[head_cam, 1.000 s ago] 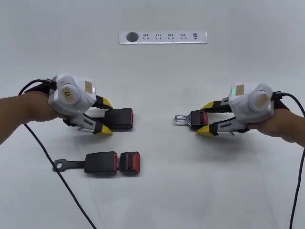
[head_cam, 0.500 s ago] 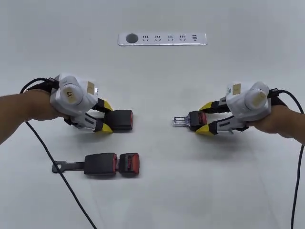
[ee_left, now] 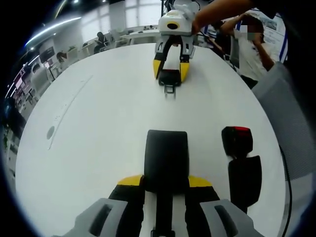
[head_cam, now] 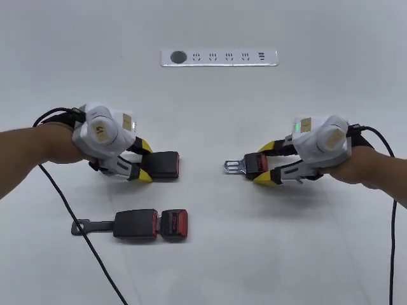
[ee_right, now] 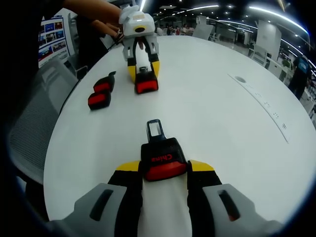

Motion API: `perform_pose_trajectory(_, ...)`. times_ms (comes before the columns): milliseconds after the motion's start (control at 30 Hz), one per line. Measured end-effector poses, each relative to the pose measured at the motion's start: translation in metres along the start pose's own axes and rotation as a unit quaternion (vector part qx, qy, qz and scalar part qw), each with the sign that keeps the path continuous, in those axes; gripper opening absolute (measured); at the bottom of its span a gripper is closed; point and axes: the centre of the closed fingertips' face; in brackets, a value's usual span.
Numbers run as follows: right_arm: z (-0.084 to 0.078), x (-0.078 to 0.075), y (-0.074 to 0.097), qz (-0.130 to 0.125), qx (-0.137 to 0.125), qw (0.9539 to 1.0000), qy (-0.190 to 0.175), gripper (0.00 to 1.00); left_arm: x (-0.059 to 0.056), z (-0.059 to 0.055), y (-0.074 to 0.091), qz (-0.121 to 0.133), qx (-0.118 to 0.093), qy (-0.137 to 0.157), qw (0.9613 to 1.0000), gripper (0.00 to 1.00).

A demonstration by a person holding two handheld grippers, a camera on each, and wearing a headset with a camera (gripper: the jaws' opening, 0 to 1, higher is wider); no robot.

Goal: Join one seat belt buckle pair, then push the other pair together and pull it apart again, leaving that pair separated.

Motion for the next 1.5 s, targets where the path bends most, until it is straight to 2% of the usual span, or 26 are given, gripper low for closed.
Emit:
perform_pose_trajectory(333, 0.019, 0.005, -0.020, 0.003, -0.017, 0.9998, 0.006, 0.34, 0.000, -0.003, 0.000, -0.002, 0.000, 0.002, 1.0000, 0.32)
perform_pose_trajectory(467, 0.025, 0.008, -0.029, 0.004, -0.021, 0.9997, 0.008, 0.34, -0.001, 0.000, 0.000, -0.002, 0.002, 0.001, 1.0000, 0.32)
perform_pose_trajectory(833, 0.039, 0.009, -0.043, 0.004, -0.025, 0.9996, 0.010, 0.34, -0.001, -0.001, 0.000, -0.003, 0.010, 0.003, 0.9999, 0.32)
perform_pose_trajectory(1233, 0.061, 0.018, -0.063, 0.003, -0.041, 0.9991, 0.011, 0.34, -0.001, -0.001, 0.000, -0.003, 0.015, 0.006, 0.9999, 0.32)
perform_pose_trajectory(1500, 0.069, 0.019, -0.070, 0.006, -0.047, 0.9988, 0.010, 0.34, 0.000, -0.001, 0.001, -0.003, 0.018, 0.005, 0.9998, 0.32)
Point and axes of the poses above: the centre of the closed fingertips' face, and the gripper's own axes: y roughly backward along the fingers, x roughly to its left, z roughly out of its top, and after that the axes turned 2 degrees about z, right-handed
